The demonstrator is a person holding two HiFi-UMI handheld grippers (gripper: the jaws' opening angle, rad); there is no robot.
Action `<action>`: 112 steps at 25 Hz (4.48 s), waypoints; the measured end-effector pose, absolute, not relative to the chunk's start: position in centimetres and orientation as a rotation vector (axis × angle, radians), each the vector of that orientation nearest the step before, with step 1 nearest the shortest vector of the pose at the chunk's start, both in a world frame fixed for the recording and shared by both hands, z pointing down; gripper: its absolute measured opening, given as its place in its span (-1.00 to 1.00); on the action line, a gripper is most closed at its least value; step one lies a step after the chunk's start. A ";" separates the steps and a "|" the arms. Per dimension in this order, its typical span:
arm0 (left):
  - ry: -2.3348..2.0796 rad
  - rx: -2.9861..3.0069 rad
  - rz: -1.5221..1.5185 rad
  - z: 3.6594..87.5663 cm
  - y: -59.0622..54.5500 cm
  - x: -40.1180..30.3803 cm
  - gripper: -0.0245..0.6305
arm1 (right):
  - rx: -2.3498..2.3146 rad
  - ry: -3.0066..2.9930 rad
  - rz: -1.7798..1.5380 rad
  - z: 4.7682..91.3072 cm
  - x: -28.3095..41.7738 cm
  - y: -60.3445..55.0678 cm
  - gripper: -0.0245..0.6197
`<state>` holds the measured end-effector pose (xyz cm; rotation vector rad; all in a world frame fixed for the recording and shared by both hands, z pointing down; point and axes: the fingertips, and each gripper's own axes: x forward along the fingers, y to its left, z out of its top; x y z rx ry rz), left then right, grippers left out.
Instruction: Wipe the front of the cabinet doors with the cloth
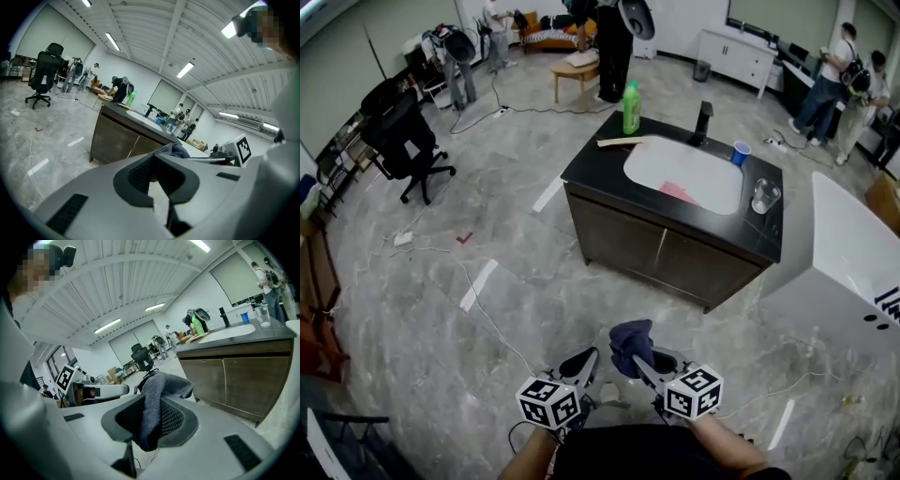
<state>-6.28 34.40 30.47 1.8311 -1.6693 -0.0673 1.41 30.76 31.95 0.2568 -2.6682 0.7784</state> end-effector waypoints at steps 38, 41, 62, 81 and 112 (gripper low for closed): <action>-1.545 1.819 0.065 38.3 10.7 -24.3 -0.90 | 0.224 -2.538 0.782 40.5 -17.5 9.7 -0.65; -1.527 1.822 0.043 39.2 9.7 -25.1 -0.90 | 0.266 -2.523 0.799 41.5 -18.2 8.8 -0.65; -1.471 1.956 0.268 45.6 4.4 -41.1 -0.90 | 0.591 -2.495 0.895 47.8 -35.1 3.6 -0.65; -1.384 1.991 0.310 49.6 2.1 -44.5 -0.90 | 0.937 -2.439 0.997 51.5 -38.4 -3.5 -0.65; -1.260 2.146 0.326 48.9 -1.8 -19.8 -0.90 | 1.298 -2.361 1.066 52.5 -8.4 -6.5 -0.65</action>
